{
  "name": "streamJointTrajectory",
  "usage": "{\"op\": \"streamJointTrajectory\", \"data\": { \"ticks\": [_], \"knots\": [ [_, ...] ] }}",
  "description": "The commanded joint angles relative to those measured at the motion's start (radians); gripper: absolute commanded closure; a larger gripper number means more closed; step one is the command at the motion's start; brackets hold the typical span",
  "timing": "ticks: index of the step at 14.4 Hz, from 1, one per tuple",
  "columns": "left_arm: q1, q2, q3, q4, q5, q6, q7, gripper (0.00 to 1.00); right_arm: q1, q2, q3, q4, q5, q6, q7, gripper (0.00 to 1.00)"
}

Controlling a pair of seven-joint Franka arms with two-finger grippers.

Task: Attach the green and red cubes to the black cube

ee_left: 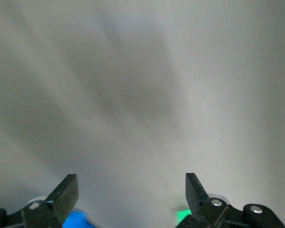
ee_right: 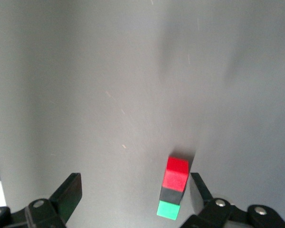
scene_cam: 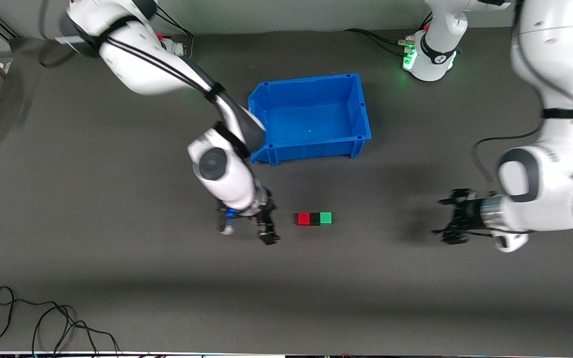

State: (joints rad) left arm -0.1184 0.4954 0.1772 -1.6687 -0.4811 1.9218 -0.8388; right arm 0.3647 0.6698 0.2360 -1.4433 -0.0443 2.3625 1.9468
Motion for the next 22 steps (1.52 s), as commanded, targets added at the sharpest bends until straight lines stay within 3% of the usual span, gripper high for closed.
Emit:
{"op": "streamJointTrajectory", "data": {
  "ticks": [1,3,5,8,10,13,17,22],
  "knots": [
    [0.066,-0.102,-0.010,-0.017,0.116,-0.104,0.185,0.00,-0.055,-0.211,-0.003,-0.206,-0.016,-0.070,-0.180,0.00],
    [0.100,-0.164,-0.010,-0.014,0.180,-0.173,0.312,0.00,-0.095,-0.271,-0.024,-0.219,-0.016,-0.216,-0.392,0.00],
    [0.103,-0.225,-0.008,0.000,0.225,-0.228,0.387,0.00,-0.101,-0.327,-0.088,-0.230,-0.014,-0.302,-0.643,0.00],
    [0.099,-0.279,-0.013,0.068,0.300,-0.335,0.415,0.00,-0.110,-0.456,-0.181,-0.330,0.000,-0.328,-0.929,0.00],
    [0.089,-0.282,-0.016,0.134,0.329,-0.386,0.516,0.00,-0.179,-0.538,-0.185,-0.394,0.000,-0.331,-1.131,0.00],
    [0.085,-0.331,-0.019,0.153,0.352,-0.392,0.717,0.00,-0.280,-0.570,-0.184,-0.356,0.000,-0.477,-1.434,0.00],
    [0.046,-0.392,-0.021,0.141,0.397,-0.392,0.776,0.00,-0.337,-0.633,-0.187,-0.338,0.000,-0.571,-1.600,0.00],
    [0.016,-0.462,-0.028,0.129,0.452,-0.380,0.863,0.00,-0.375,-0.639,-0.187,-0.246,0.006,-0.692,-1.649,0.00]
  ]
}}
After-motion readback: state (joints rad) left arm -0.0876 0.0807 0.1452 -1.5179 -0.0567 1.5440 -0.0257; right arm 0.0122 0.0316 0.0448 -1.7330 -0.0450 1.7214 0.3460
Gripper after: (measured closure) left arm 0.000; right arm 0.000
